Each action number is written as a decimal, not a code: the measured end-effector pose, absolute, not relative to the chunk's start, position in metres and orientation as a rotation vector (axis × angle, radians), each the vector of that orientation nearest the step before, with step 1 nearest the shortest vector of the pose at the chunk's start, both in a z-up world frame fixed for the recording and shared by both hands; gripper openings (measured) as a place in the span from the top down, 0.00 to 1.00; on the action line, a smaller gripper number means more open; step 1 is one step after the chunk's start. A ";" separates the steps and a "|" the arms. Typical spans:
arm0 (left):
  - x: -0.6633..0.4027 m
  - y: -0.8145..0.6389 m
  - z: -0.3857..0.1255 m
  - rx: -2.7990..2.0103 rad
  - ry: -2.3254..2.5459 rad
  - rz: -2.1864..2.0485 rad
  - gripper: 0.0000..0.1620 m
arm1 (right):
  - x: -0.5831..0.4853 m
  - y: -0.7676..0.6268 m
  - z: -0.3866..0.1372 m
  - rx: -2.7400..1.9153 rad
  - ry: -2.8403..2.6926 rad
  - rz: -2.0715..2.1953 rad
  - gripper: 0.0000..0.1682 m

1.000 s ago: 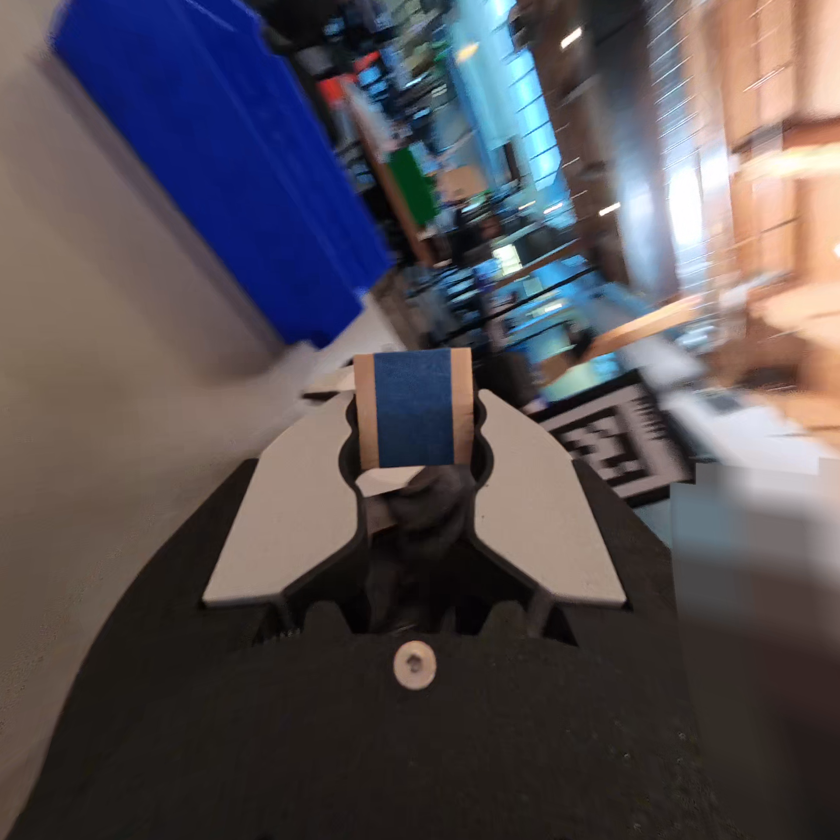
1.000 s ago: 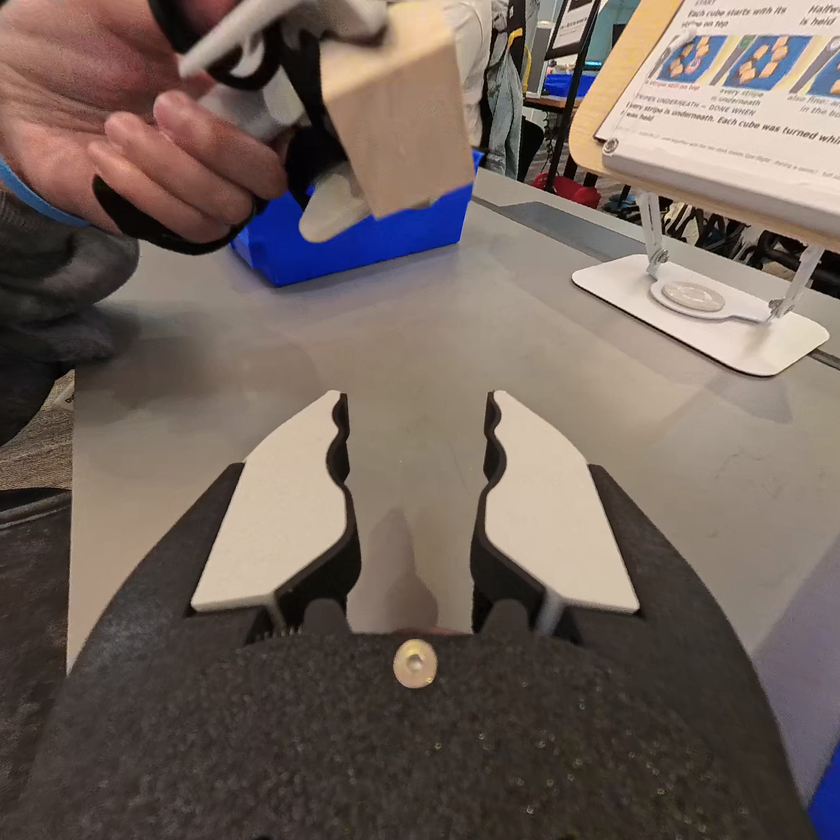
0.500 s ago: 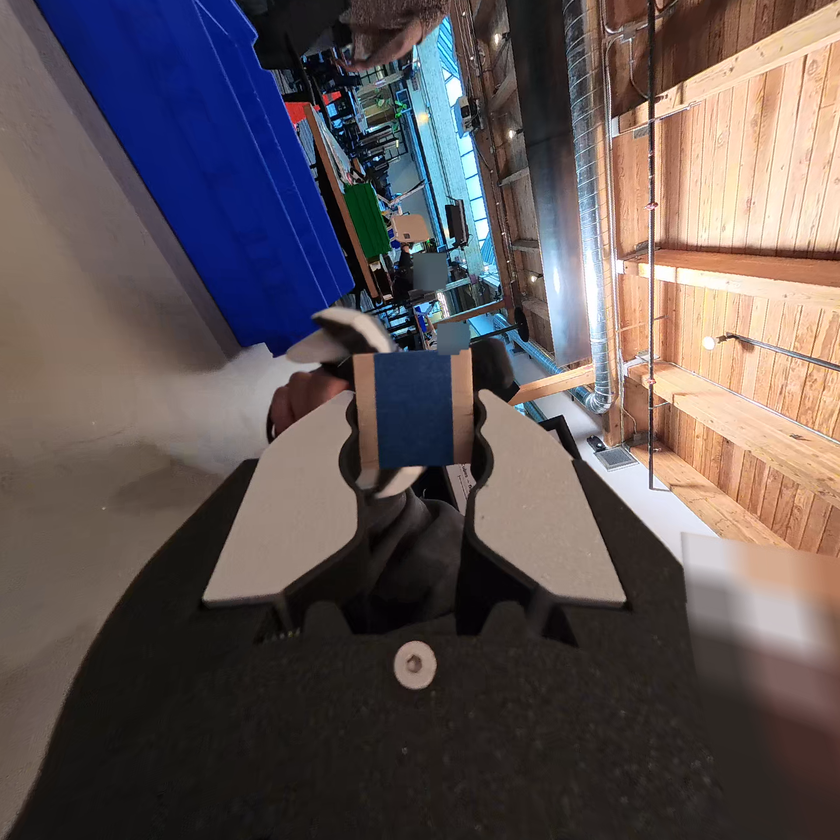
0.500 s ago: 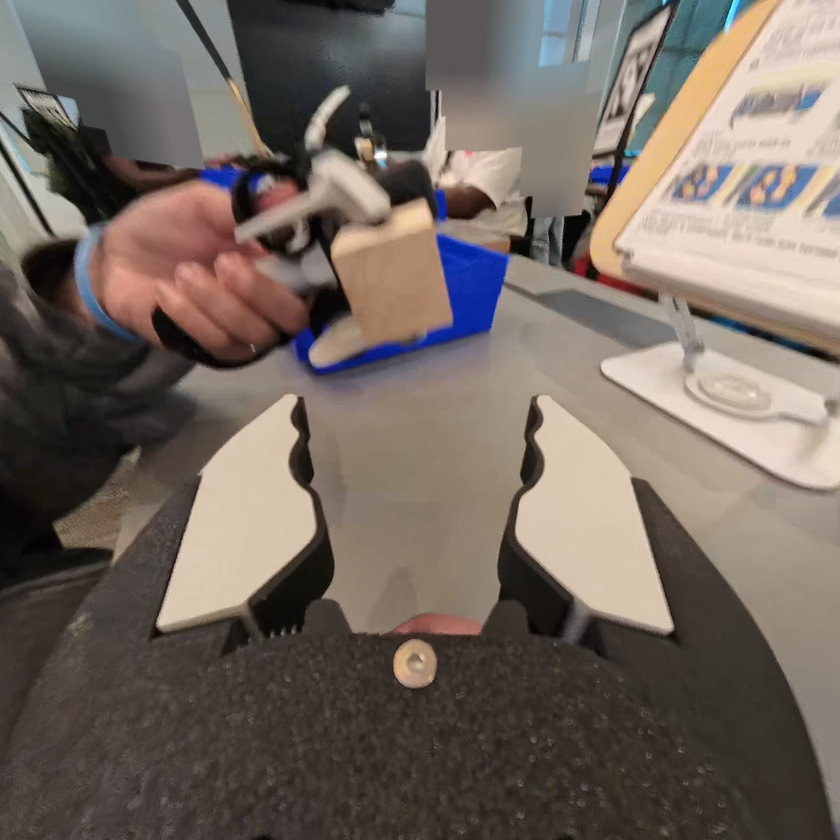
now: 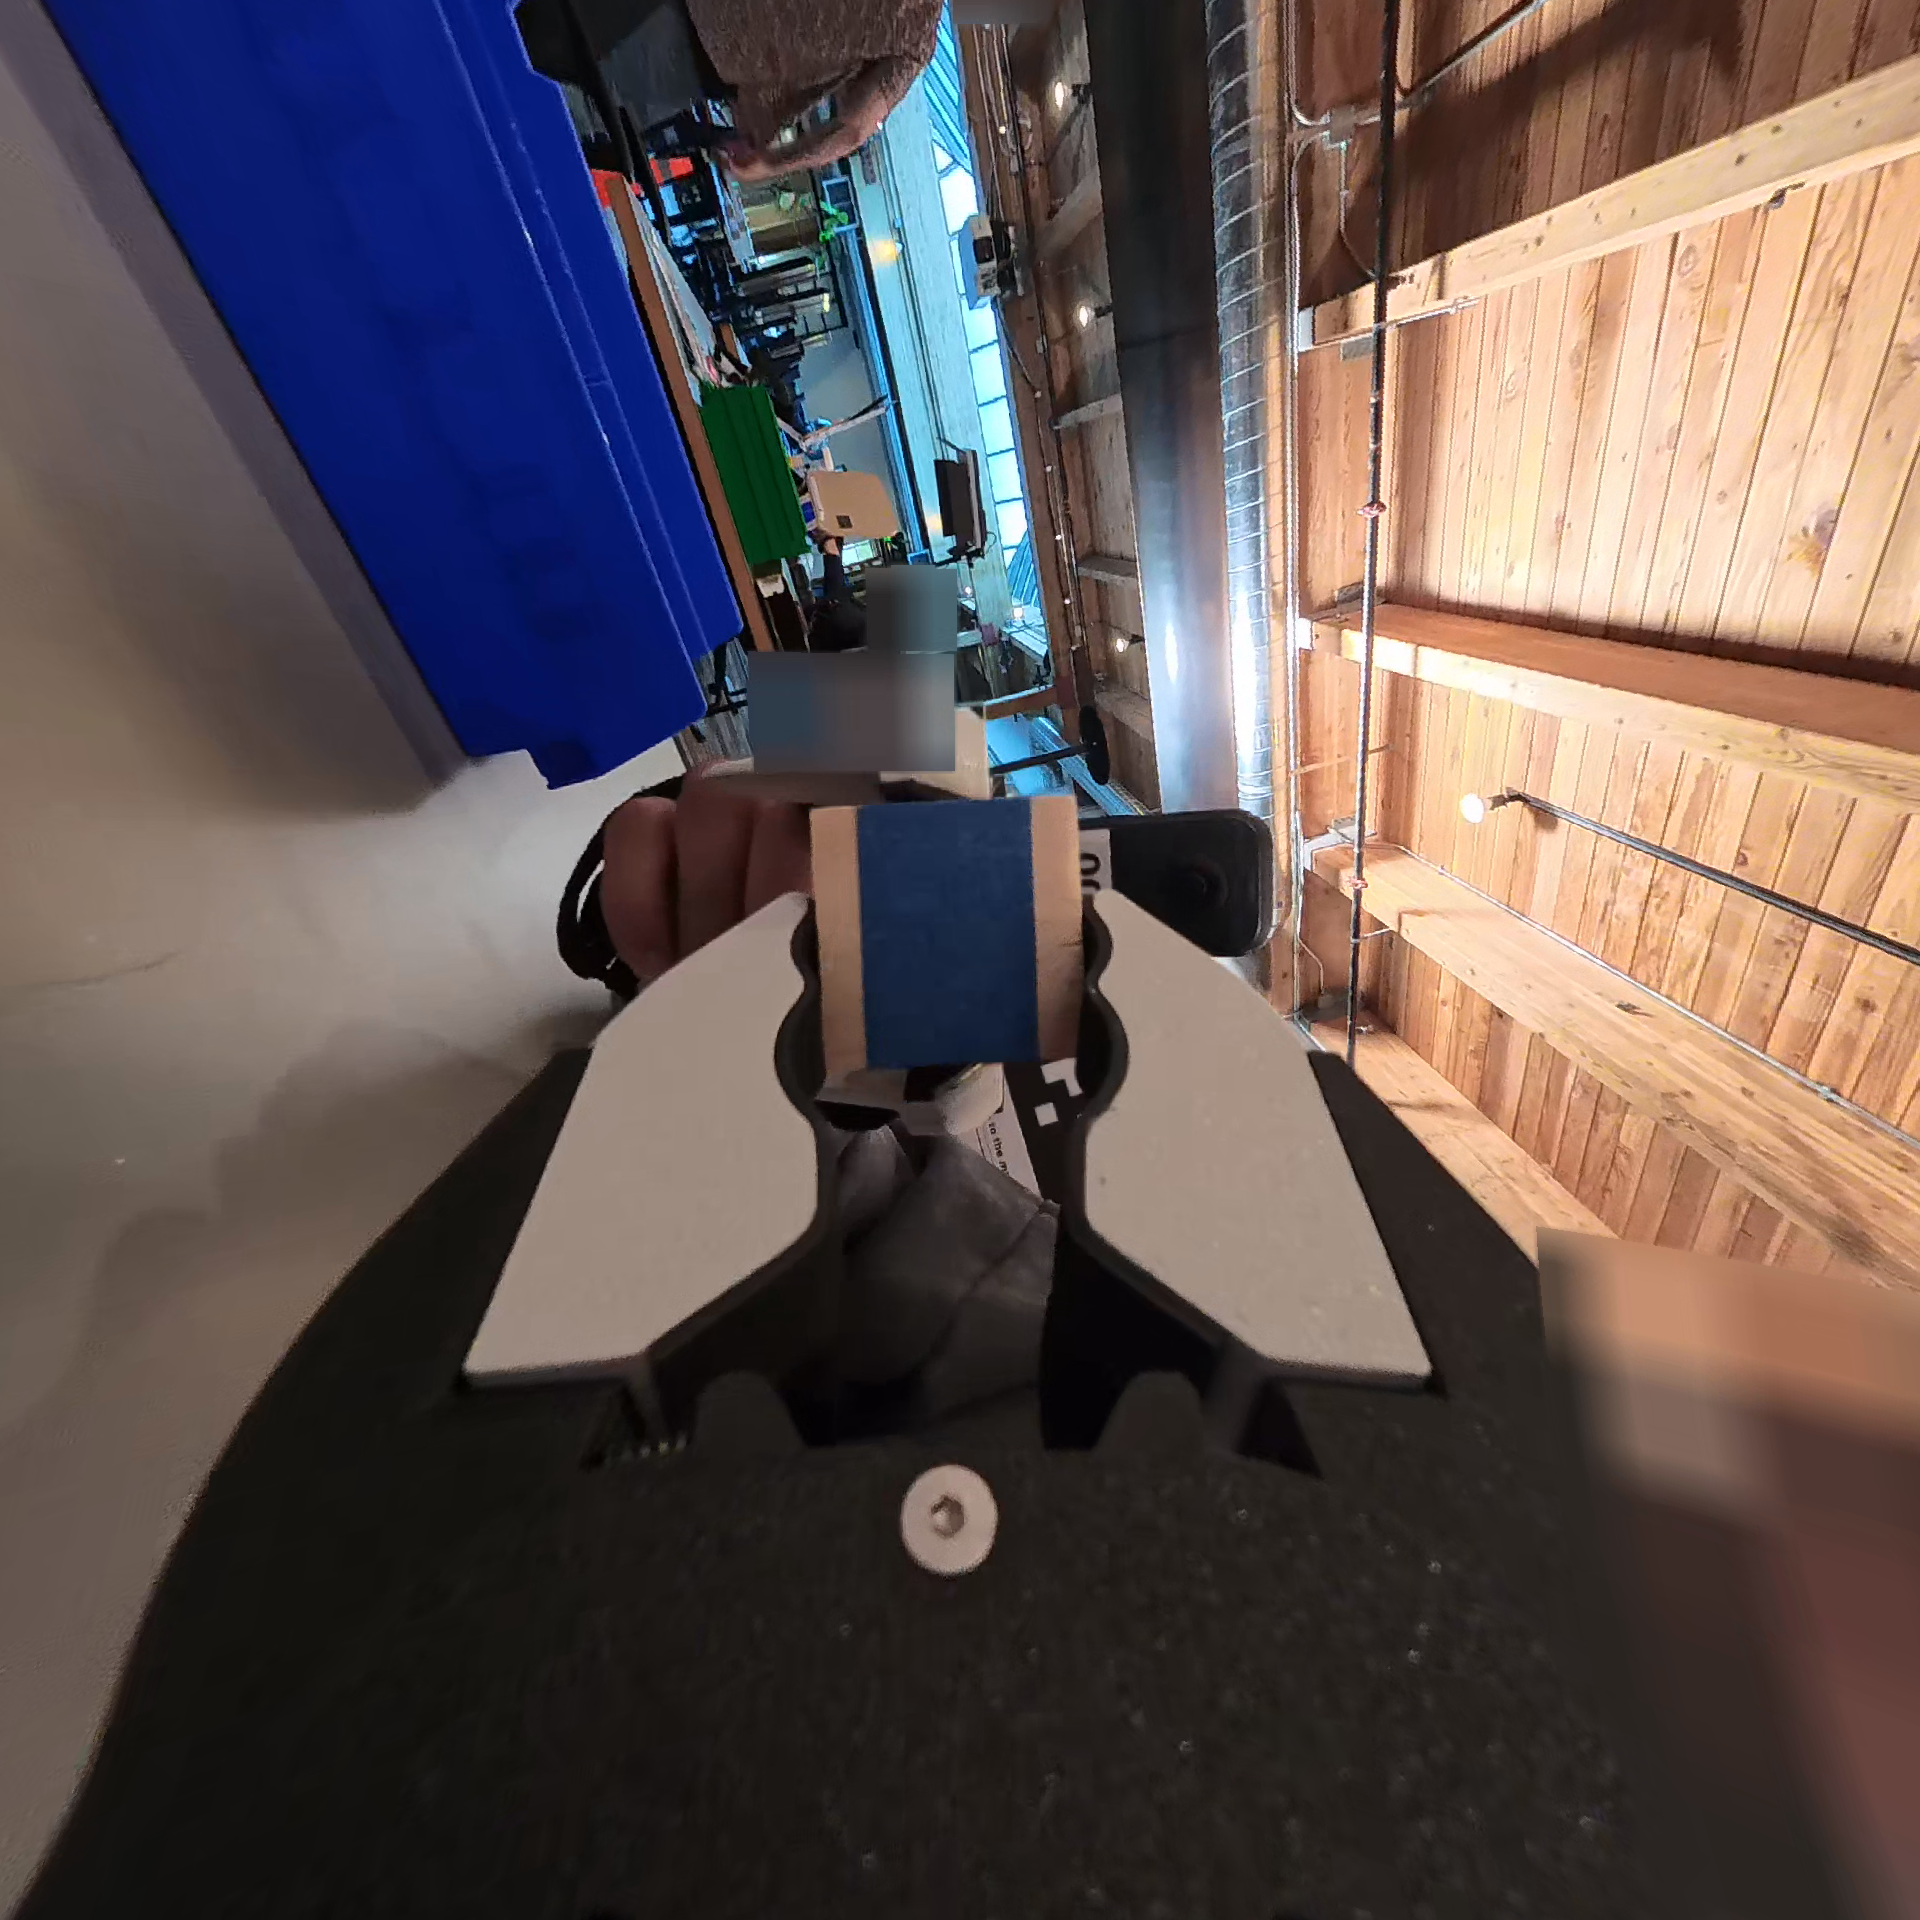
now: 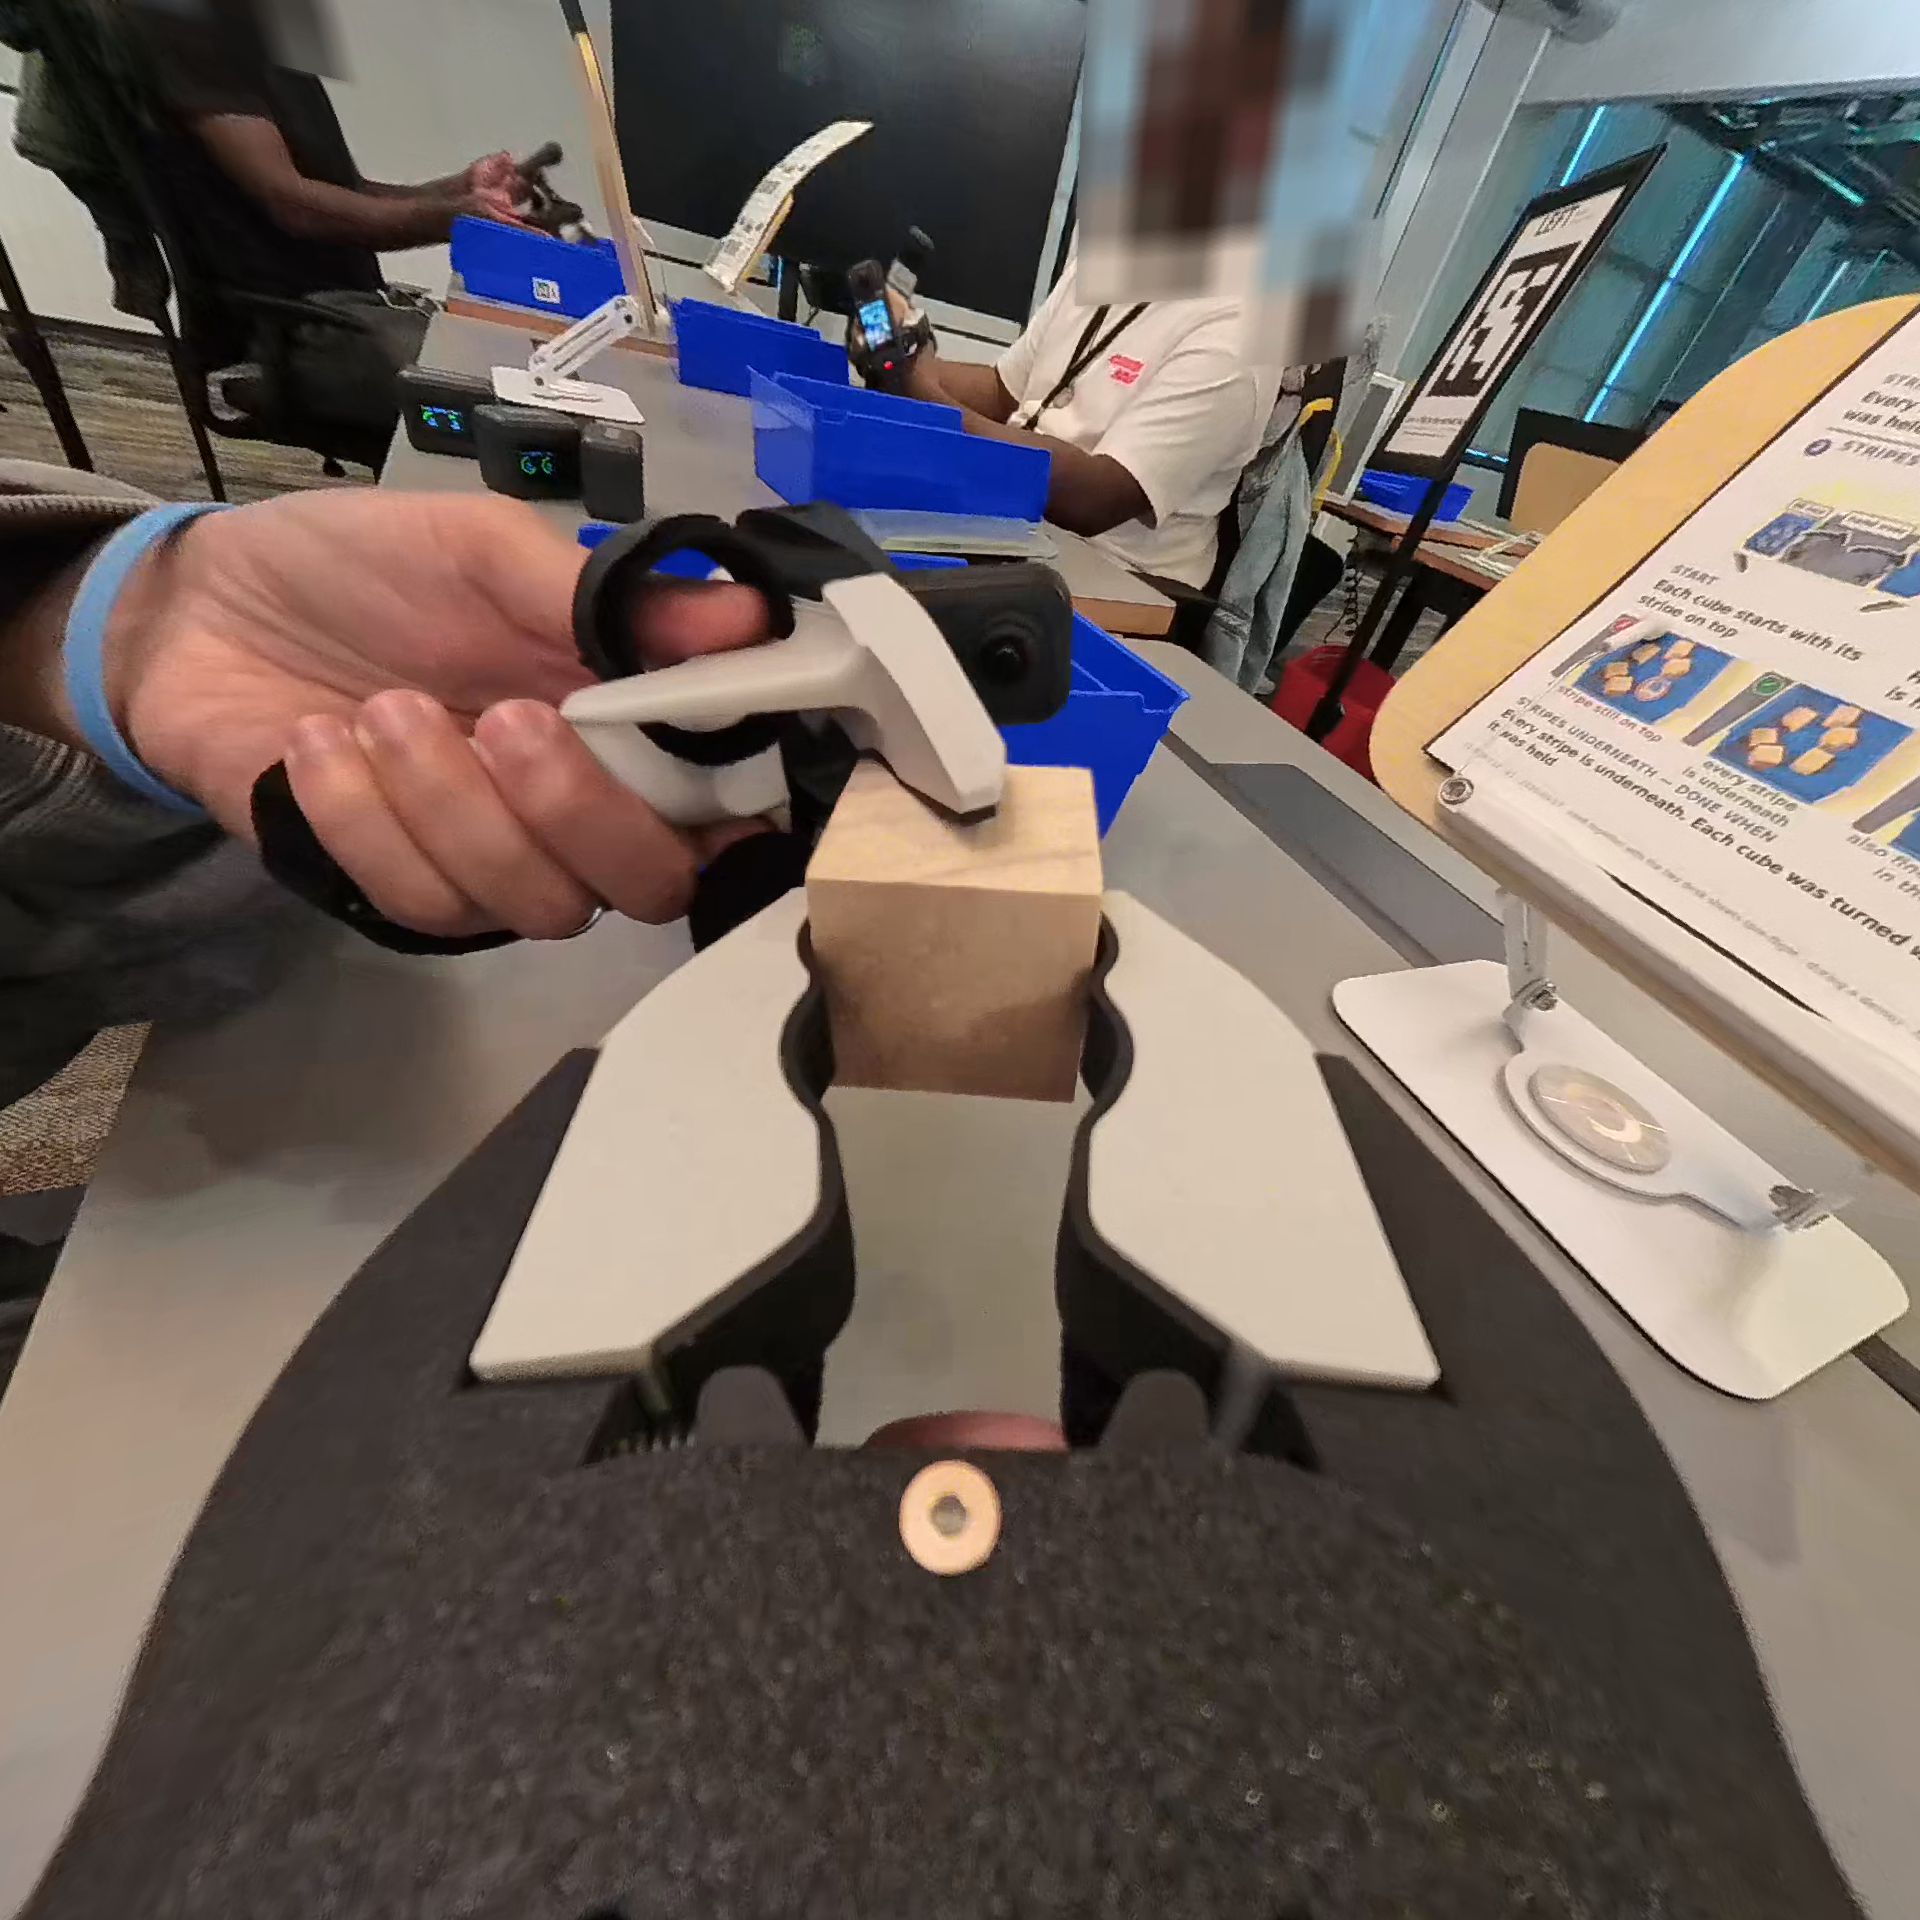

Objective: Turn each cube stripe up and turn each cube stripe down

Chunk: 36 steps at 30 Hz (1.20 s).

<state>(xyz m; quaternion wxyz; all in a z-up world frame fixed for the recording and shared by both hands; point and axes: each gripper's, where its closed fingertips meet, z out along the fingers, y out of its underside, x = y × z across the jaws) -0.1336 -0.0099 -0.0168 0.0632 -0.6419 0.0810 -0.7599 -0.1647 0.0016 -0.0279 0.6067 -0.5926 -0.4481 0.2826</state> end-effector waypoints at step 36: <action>-0.133 -0.027 -0.055 -1.963 0.704 -1.631 0.60 | 0.133 0.126 -0.102 -2.621 0.031 0.332 0.73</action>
